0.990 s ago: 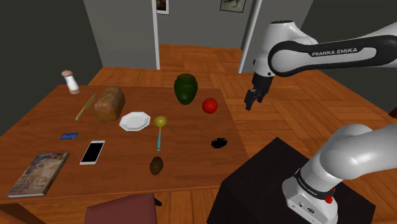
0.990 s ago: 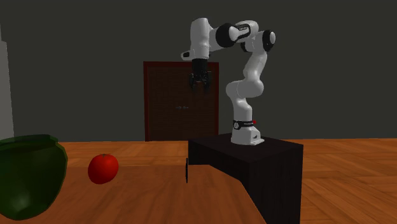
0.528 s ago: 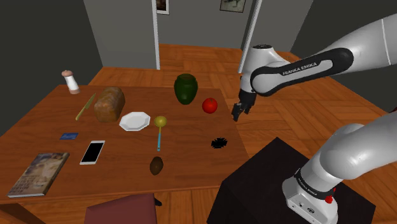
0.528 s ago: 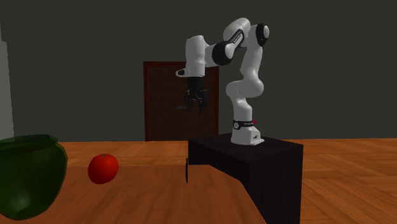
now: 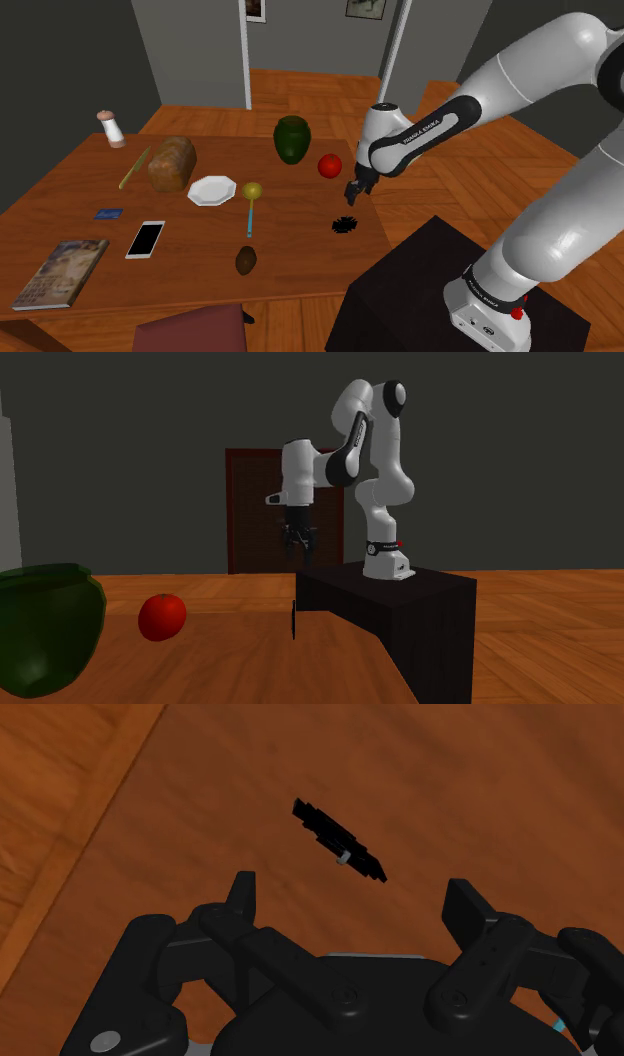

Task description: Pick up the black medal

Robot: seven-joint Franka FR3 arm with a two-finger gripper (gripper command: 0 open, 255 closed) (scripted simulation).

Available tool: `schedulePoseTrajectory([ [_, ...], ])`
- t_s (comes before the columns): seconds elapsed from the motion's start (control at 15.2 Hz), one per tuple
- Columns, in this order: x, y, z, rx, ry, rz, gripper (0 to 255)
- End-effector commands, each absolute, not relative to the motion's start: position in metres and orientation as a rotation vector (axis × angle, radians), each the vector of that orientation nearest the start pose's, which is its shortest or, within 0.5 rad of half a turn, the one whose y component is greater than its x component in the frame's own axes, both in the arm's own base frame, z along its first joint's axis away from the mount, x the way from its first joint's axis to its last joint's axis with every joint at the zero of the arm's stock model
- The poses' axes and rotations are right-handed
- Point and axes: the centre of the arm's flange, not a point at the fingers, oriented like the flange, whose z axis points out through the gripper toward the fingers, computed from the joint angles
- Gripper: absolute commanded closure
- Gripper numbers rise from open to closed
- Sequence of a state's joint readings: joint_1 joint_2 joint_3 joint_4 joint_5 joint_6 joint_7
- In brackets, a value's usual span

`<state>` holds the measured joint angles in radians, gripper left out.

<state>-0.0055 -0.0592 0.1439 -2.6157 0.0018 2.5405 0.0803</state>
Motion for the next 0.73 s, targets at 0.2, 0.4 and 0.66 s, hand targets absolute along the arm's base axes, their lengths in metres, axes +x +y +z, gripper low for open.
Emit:
schedulePoseTrajectory([
  [0.2, 0.449, 0.066, 0.214, -3.138, -0.088, 0.014, 0],
  [0.4, 0.449, 0.066, 0.198, -3.138, -0.088, 0.014, 0],
  [0.66, 0.449, 0.066, 0.177, -3.138, -0.088, 0.014, 0],
])
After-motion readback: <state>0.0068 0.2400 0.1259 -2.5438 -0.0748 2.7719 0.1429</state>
